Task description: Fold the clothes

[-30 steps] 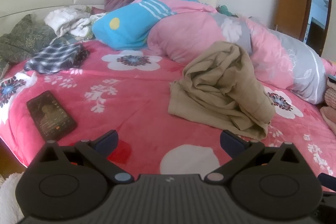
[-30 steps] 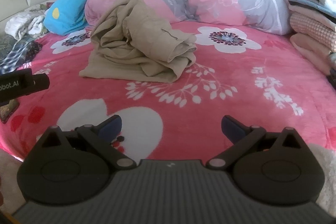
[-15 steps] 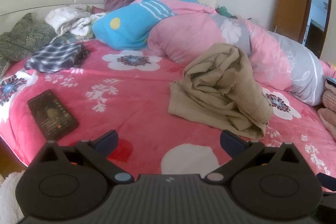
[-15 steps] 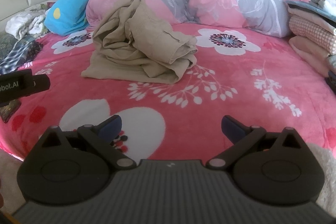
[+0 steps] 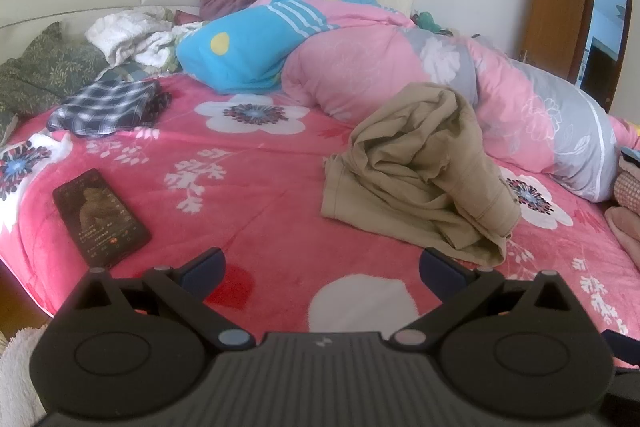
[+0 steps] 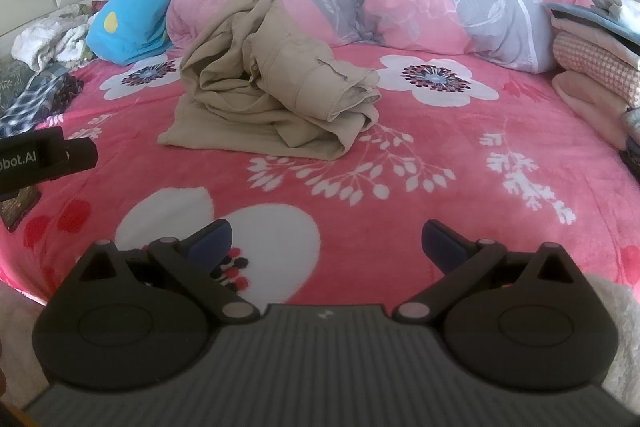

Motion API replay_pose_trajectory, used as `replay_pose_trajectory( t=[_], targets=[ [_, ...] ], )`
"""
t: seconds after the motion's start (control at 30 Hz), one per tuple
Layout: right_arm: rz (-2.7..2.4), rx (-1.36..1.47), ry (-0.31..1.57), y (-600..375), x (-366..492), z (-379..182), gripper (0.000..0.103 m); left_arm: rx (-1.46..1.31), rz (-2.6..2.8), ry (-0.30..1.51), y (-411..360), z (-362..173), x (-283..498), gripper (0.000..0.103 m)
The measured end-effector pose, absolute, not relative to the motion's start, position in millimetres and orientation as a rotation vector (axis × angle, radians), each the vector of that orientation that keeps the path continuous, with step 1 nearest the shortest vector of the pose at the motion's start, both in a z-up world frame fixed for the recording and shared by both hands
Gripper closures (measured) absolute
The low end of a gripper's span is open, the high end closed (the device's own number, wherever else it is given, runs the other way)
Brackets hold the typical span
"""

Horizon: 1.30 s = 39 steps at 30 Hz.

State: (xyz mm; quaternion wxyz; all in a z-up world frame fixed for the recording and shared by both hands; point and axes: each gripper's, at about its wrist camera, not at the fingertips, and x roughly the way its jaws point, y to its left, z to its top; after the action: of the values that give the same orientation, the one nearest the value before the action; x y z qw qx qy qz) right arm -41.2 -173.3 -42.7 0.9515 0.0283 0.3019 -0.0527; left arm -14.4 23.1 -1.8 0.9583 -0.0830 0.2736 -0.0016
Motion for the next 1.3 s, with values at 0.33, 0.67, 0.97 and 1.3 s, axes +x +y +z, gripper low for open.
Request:
replay_pose_trajectory(
  t=[0.33,0.67,0.97,1.3],
  targets=[
    [-0.104,0.054,0.621,-172,-40,-44,0.001,-0.170,0.000,0.560,24,-4,-13,0.000],
    [-0.104,0.057,0.630,-173,-38,-47,0.001,-0.170,0.003,0.568,24,-6,-10,0.000],
    [-0.104,0.059,0.635,-174,-36,-50,0.001,-0.168,0.006,0.574,23,-8,-7,0.000],
    [-0.109,0.063,0.643,-175,-28,-51,0.001,-0.170,0.001,0.569,24,-10,4,0.000]
  ],
)
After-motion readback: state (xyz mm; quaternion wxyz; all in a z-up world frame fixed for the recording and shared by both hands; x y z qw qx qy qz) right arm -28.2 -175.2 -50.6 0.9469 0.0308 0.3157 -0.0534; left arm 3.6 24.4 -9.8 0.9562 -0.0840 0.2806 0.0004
